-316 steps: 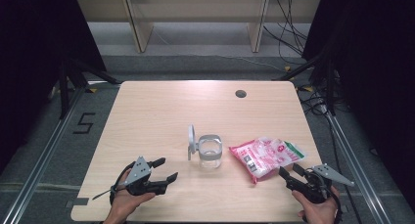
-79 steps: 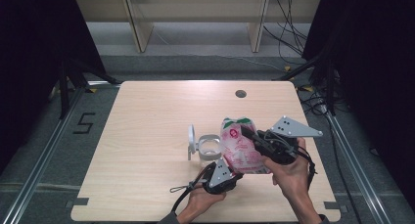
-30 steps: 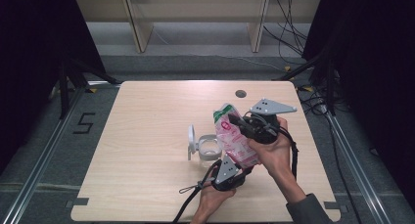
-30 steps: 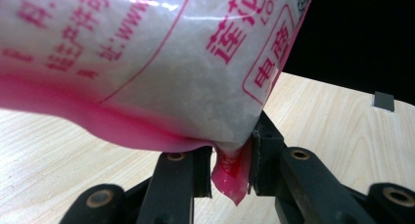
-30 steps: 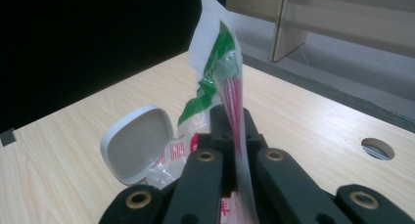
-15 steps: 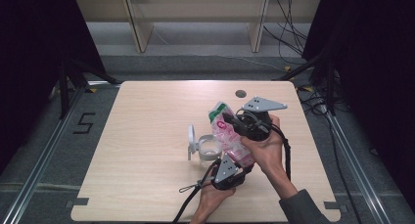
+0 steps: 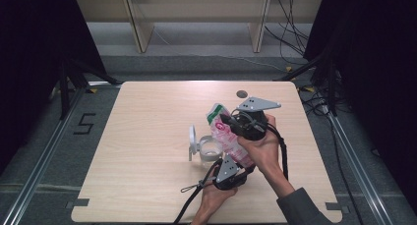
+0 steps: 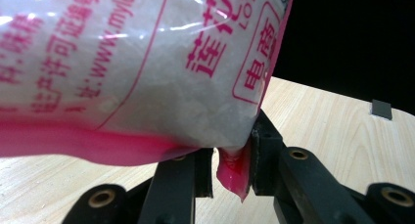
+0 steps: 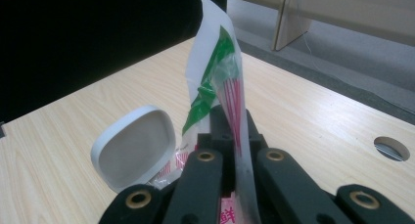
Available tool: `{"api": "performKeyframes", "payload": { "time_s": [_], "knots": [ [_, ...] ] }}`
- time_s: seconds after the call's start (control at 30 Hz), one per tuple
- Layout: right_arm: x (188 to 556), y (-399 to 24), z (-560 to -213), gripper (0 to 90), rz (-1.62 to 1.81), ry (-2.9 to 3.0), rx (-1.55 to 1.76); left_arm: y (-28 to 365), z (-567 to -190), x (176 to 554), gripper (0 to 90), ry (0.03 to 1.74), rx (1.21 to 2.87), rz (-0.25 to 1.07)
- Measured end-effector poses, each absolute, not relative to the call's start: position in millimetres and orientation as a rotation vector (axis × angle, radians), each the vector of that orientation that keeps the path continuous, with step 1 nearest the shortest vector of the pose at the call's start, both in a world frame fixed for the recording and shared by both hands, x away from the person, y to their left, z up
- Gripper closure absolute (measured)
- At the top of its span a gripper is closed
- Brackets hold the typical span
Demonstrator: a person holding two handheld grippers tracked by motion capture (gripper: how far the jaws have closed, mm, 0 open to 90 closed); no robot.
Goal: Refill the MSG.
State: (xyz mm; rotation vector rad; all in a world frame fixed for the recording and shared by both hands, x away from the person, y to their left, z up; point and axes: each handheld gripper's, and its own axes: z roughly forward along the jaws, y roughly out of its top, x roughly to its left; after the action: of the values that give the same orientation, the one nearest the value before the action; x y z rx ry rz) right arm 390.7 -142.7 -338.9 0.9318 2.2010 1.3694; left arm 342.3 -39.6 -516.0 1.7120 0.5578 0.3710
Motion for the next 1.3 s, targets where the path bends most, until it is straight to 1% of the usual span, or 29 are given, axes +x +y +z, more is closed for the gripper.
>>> {"api": "performKeyframes", "payload": {
  "time_s": [0.33,0.47,0.63,1.1,1.3],
  "knots": [
    [388.6,-134.0,-342.5,90.0,1.347,2.221,0.945,-39.0,-518.6,343.4,75.3,0.565,1.714,0.362],
    [392.4,-132.4,-344.6,90.0,1.328,2.222,0.903,-39.5,-519.1,343.9,75.4,0.565,1.710,0.355],
    [391.1,-129.5,-345.8,90.0,1.323,2.238,0.947,-40.1,-518.9,343.5,75.4,0.561,1.708,0.352],
    [394.0,-126.3,-347.4,90.0,1.314,2.259,0.883,-40.4,-517.4,341.5,75.5,0.557,1.709,0.353],
    [391.5,-123.9,-347.1,90.0,1.304,2.261,0.928,-40.5,-517.1,341.7,75.6,0.554,1.703,0.351]
  ]
}}
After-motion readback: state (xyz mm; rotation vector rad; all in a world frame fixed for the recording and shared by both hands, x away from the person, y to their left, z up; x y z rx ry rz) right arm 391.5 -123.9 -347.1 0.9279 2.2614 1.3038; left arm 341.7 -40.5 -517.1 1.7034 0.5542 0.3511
